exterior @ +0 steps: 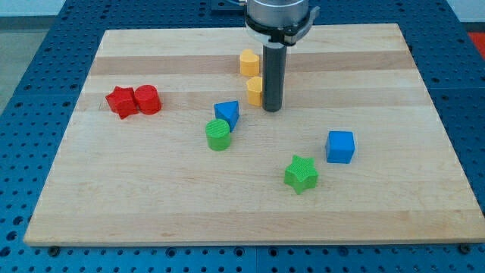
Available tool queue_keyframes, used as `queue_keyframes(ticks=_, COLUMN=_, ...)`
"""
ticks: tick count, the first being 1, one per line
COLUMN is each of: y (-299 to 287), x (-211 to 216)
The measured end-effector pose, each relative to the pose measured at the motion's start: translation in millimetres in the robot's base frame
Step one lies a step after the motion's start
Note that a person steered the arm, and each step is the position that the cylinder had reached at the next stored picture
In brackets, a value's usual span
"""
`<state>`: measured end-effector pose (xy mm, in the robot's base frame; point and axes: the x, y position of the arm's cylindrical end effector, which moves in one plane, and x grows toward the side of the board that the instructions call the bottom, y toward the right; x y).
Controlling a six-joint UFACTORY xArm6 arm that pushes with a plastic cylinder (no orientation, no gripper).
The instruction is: Push the yellow blocks to the top center
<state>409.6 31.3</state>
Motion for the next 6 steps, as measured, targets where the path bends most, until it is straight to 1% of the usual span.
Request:
queue_keyframes(ticks=1, y=-5, x=16)
queue_keyframes(ticks=2, y=-28, x=40)
queue_keyframes(ticks=3, y=-32, x=21)
queue_keyframes(ticks=4, y=-28, x=-34)
queue_keyframes(ticks=6, y=-34, x=-37)
